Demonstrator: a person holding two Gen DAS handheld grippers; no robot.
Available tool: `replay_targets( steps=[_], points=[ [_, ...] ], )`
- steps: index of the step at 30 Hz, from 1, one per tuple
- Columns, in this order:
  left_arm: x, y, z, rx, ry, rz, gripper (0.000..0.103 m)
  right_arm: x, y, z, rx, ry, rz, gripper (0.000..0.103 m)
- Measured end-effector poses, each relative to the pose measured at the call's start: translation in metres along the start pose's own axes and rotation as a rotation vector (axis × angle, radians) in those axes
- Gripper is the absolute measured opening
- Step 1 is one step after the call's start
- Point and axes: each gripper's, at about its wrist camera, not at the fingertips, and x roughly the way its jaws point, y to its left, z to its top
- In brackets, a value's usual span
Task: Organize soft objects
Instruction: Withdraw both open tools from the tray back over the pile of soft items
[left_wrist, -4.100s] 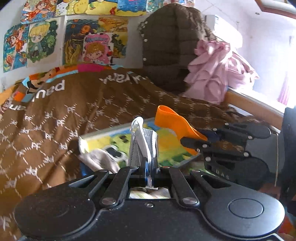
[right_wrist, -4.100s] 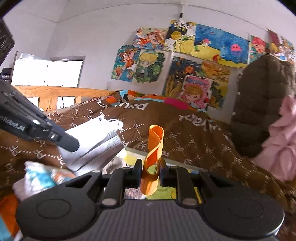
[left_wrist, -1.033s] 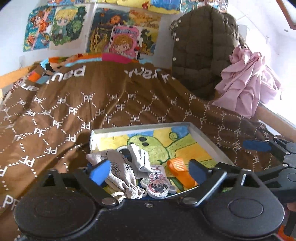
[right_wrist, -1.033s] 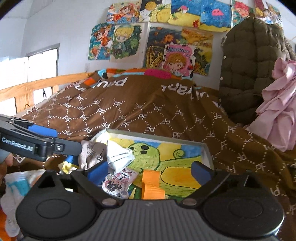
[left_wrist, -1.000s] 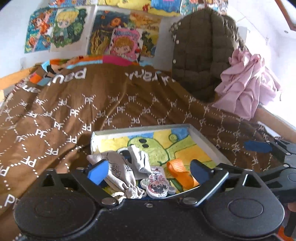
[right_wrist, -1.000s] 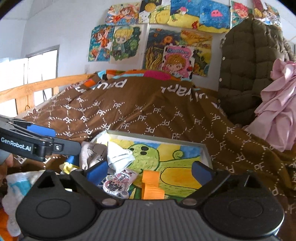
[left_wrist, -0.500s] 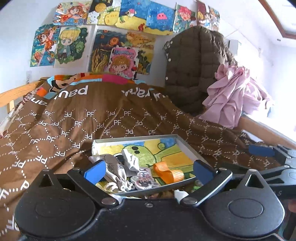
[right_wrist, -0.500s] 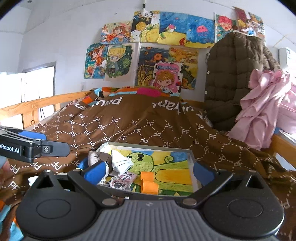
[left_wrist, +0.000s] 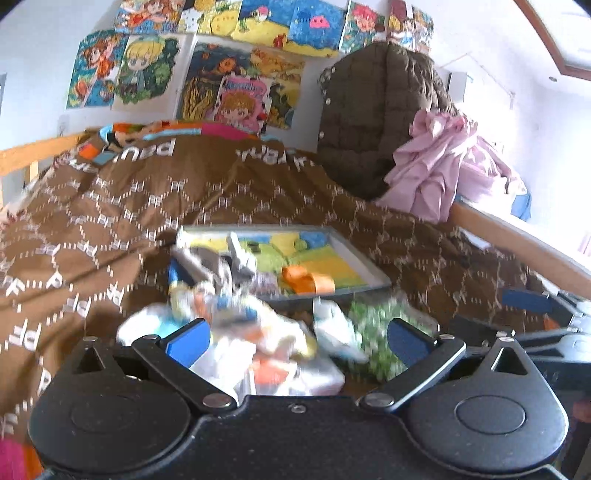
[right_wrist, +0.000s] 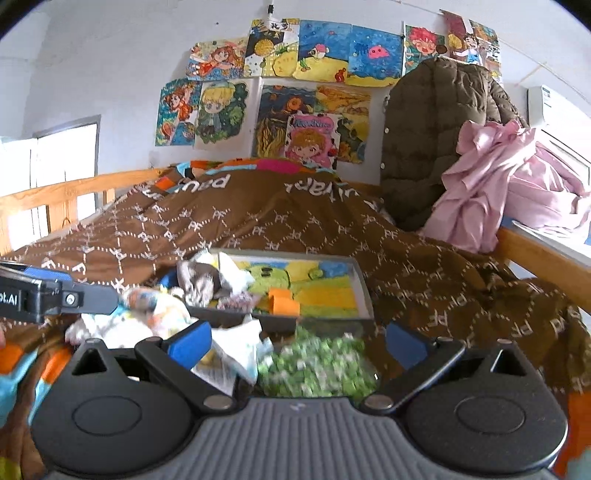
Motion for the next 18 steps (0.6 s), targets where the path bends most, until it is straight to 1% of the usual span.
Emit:
replay_targets(
  steps=[6, 9, 13, 18],
  points=[
    [-0.005, 0.002, -0.023, -0.009, 0.046, 0.029, 0.102, -0.011, -0.003, -0.015, 0.018, 0.037, -0.008, 0.103],
    [-0.003, 0.004, -0.033, -0.024, 0.090, 0.053, 0.102, -0.012, -0.005, -0.025, 0.023, 0.074, 0.004, 0.103],
    [0.003, 0.005, -0.044, -0.033, 0.149, 0.075, 0.102, -0.006, -0.004, -0.034, 0.019, 0.136, 0.021, 0.103],
    [0.009, 0.007, -0.052, -0.029, 0.199, 0.098, 0.102, 0.001, 0.001, -0.042, 0.014, 0.175, 0.050, 0.103]
  ],
)
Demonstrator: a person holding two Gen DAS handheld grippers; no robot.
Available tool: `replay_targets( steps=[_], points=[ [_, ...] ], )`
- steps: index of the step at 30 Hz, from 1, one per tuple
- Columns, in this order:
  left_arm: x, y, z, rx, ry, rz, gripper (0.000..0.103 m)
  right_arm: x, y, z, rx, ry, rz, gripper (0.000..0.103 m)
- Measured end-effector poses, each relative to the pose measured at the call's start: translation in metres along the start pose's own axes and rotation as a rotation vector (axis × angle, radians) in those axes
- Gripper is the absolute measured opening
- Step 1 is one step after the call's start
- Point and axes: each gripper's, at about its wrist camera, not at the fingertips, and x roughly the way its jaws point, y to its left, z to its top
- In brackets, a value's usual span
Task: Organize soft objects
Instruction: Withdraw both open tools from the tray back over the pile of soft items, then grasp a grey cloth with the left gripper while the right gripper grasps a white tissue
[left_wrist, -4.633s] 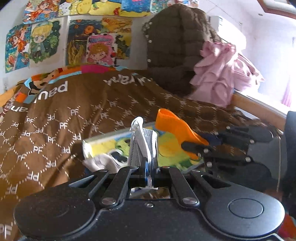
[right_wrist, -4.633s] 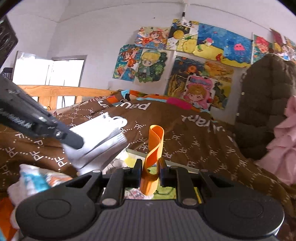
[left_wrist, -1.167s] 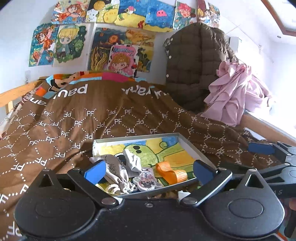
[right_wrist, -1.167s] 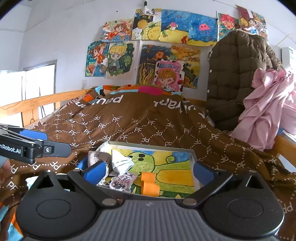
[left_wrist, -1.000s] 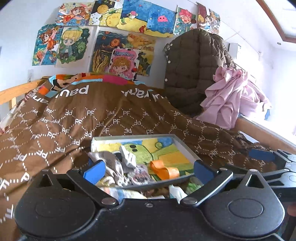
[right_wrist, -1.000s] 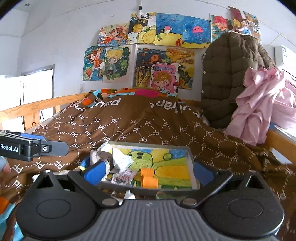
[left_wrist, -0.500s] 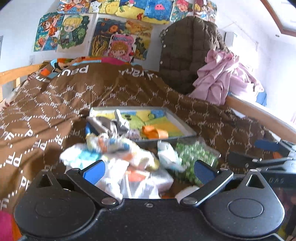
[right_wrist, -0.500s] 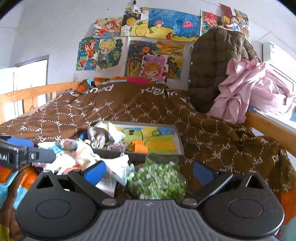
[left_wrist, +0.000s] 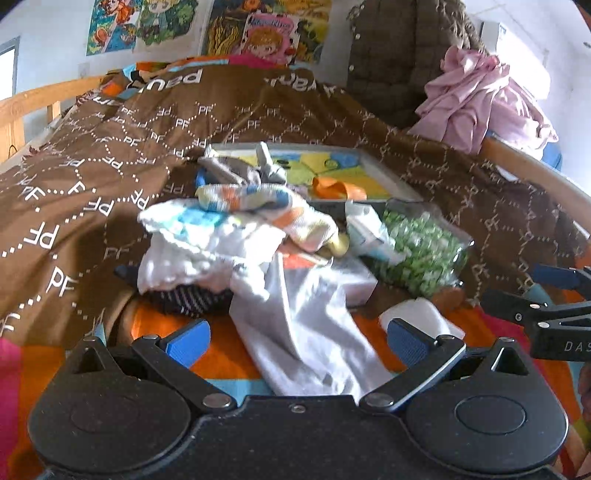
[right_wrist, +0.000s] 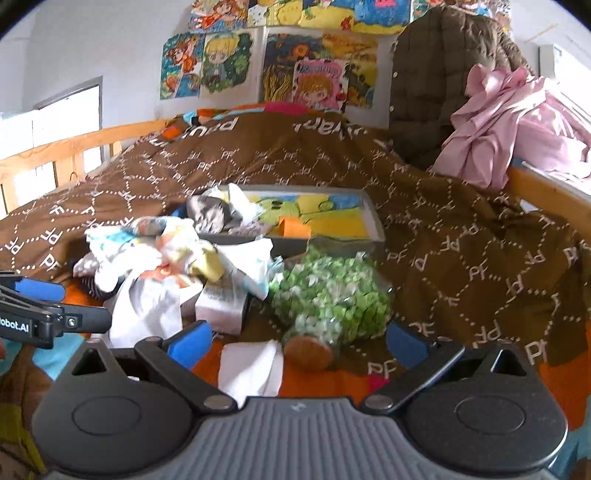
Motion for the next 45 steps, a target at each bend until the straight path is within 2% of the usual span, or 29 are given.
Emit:
replay_targets(
  steps=[18, 35, 45],
  points=[
    [0.023, 0.002, -0.012, -0.014, 0.144, 0.051, 0.102, 0.023, 0.009, -0.010, -0.041, 0.108, 0.054, 0.103],
    [0.033, -0.003, -0.013, 0.015, 0.177, 0.046, 0.102, 0.037, 0.010, -0.017, -0.026, 0.189, 0.065, 0.103],
    [0.036, -0.010, -0.008, 0.009, 0.185, -0.019, 0.084, 0.050, 0.007, -0.021, 0.031, 0.224, 0.084, 0.100]
  ],
)
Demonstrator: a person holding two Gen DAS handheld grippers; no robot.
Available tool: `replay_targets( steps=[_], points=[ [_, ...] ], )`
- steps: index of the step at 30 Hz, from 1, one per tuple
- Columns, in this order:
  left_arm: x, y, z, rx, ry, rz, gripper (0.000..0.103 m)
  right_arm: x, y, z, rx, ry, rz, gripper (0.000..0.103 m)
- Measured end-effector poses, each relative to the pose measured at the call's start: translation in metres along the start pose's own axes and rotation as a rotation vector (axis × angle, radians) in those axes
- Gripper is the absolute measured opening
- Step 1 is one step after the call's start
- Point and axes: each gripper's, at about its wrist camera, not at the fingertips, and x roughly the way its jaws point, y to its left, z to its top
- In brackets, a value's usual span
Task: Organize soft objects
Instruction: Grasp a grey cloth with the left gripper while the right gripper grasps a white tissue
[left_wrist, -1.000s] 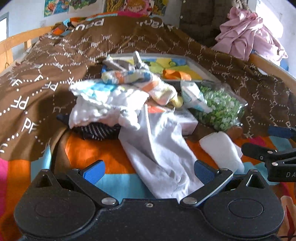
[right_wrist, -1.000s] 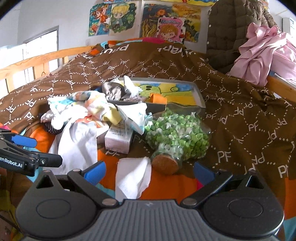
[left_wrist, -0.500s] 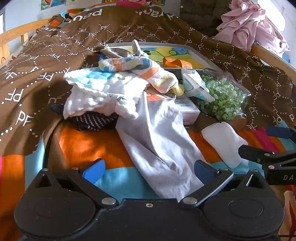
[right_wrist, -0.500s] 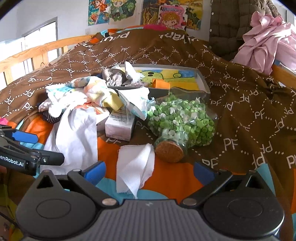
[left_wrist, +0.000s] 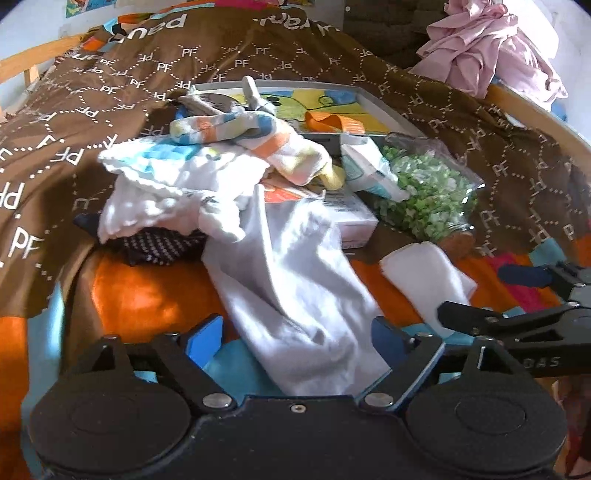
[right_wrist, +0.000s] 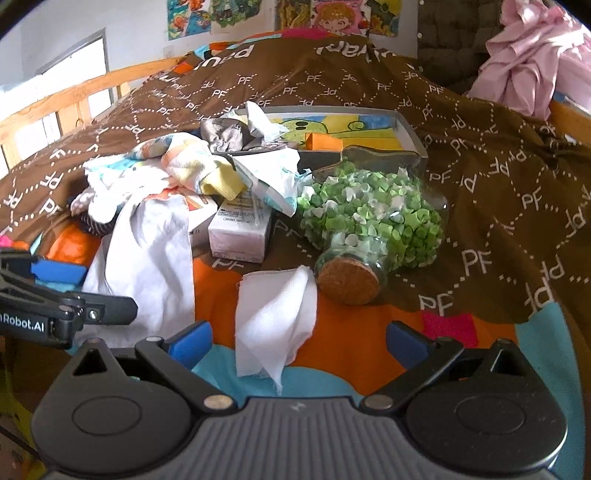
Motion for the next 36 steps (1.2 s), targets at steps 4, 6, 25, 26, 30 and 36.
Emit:
replay_targets(
  steps=[4, 6, 25, 26, 30, 36],
  points=[
    [0.002, -0.002, 0.001, 0.001, 0.002, -0.002, 0.076, 0.003, -0.002, 0.002, 0.032, -0.006, 0.007, 0.092],
    [0.004, -0.002, 0.002, -0.004, 0.001, 0.007, 0.071, 0.006, -0.003, 0.002, 0.039, -0.004, 0.010, 0.087],
    [0.008, -0.002, 0.011, -0.017, 0.020, -0.047, 0.010, 0.015, 0.007, 0.001, 0.022, -0.002, 0.031, 0.045],
    [0.008, -0.003, 0.010, -0.012, 0.022, -0.052, 0.009, 0.014, 0.008, 0.001, 0.016, -0.003, 0.034, 0.043],
    [0.006, -0.007, 0.008, 0.006, 0.022, -0.060, 0.007, 0.015, 0.012, 0.001, -0.005, -0.003, 0.037, 0.033],
    [0.002, -0.012, 0.008, 0.021, 0.009, -0.074, 0.006, 0.011, 0.015, 0.001, -0.026, -0.018, 0.052, 0.016]
  ],
)
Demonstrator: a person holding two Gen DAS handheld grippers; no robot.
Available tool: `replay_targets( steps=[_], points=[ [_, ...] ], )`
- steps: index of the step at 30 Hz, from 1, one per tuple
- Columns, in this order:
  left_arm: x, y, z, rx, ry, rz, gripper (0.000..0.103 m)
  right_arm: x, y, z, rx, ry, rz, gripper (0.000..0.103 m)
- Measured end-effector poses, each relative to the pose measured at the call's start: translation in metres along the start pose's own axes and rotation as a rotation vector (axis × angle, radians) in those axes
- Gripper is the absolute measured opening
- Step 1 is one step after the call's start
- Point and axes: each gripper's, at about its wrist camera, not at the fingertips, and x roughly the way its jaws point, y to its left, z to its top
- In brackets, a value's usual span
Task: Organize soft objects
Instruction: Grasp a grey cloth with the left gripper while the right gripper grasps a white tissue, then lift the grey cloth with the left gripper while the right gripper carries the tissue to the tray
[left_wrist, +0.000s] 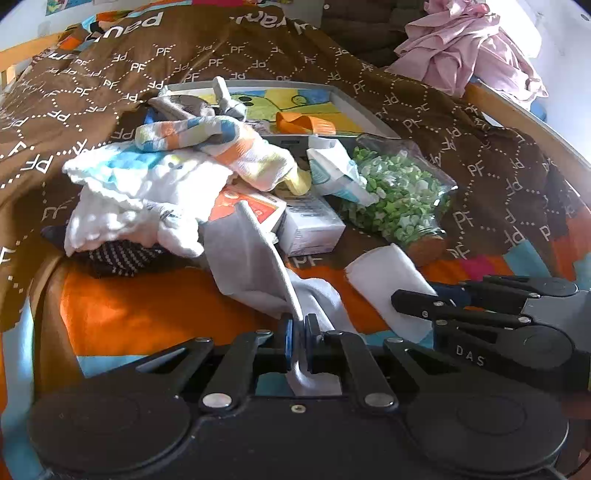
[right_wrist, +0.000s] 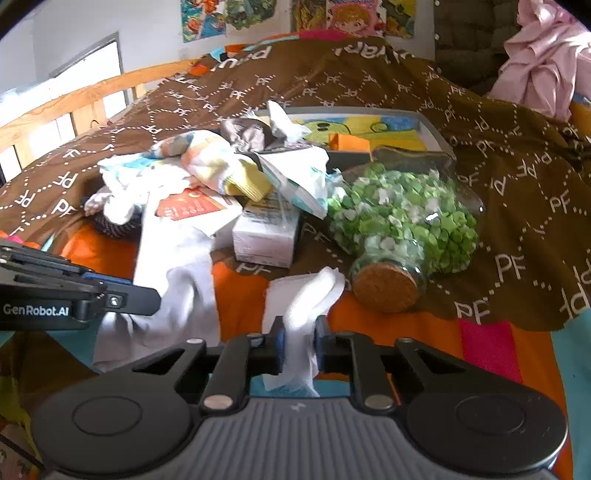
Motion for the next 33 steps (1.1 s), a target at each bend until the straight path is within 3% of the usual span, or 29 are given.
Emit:
replay_targets(
  steps=[8, 33],
  points=[
    [-0.006, -0.007, -0.001, 0.036, -0.015, -0.018, 0.006, -0.006, 0.002, 0.001, -0.011, -0.025, 0.015, 0.010],
    [-0.018, -0.012, 0.008, 0.062, -0.069, -0.035, 0.006, -0.026, -0.001, 0.008, 0.003, -0.156, 0.025, 0.007]
  ],
)
